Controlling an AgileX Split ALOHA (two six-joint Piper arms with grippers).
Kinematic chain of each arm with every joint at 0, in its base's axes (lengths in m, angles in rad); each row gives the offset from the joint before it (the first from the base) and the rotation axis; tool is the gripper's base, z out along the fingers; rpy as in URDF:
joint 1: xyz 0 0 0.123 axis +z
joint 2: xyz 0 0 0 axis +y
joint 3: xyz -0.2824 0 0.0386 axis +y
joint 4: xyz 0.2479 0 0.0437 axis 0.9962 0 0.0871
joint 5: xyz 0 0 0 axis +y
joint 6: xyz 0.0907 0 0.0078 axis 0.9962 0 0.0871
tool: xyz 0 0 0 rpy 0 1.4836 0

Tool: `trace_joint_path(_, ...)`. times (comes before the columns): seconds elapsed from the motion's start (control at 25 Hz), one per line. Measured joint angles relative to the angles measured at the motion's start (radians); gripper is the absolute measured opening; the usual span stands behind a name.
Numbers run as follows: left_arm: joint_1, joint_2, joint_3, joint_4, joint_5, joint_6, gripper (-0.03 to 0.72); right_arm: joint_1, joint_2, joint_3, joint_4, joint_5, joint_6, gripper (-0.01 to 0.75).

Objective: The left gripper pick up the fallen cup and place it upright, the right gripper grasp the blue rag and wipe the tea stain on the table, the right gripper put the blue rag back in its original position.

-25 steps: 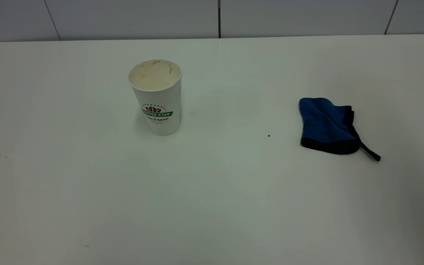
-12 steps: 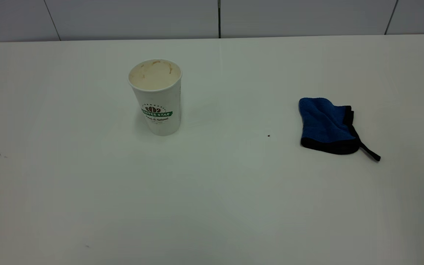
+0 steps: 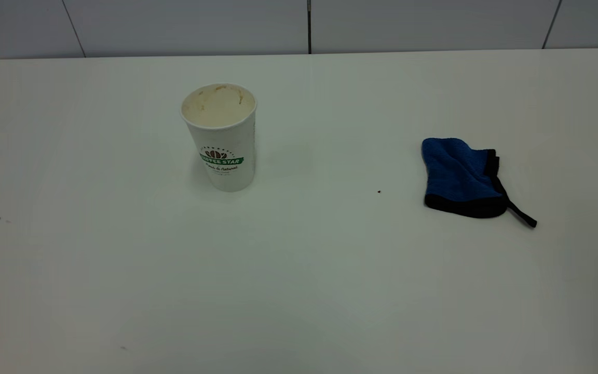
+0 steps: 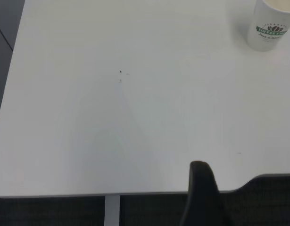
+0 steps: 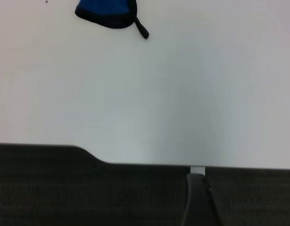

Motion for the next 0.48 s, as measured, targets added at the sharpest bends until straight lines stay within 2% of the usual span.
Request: trace_joint_path(0.48, 0.0, 0.0, 0.0, 0.0, 0.0, 0.001, 0.512, 0.0, -0.313, 0.0, 0.0, 0.015, 0.0, 0.532)
